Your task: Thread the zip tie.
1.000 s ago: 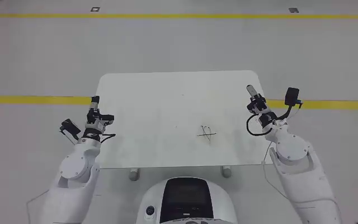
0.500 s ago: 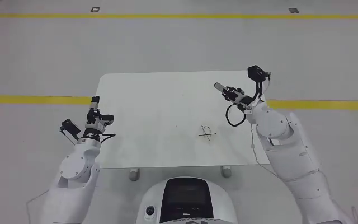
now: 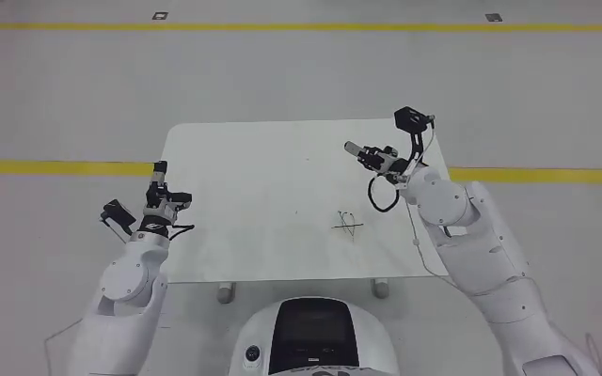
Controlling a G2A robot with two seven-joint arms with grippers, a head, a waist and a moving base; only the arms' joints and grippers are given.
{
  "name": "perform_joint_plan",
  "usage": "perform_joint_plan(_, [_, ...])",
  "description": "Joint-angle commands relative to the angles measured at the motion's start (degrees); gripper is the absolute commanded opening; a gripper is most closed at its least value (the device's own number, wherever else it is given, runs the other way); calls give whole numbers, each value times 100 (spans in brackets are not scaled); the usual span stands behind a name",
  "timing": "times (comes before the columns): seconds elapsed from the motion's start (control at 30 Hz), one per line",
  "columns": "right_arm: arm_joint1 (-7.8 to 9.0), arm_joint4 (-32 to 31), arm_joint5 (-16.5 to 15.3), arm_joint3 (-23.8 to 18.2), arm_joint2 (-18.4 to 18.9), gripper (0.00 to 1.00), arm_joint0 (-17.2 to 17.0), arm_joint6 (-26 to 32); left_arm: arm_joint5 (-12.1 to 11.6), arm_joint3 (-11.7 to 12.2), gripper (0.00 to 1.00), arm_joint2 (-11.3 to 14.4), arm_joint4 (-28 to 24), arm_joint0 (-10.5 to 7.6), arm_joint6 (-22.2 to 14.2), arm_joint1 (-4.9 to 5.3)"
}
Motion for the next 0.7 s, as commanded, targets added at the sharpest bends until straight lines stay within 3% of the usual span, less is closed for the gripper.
perform_joint_plan(0.0, [-21,-504,2,103,-132,100,343,386,0,0,100,0,0,0,0,0])
perform_joint_plan(0.2, [-174,-793,2,648,-605,100,1304,1502,0,0,100,0,0,0,0,0])
perform_joint_plan(0.67, [-174,-793,2,648,-605,100,1304,1502,0,0,100,0,0,0,0,0])
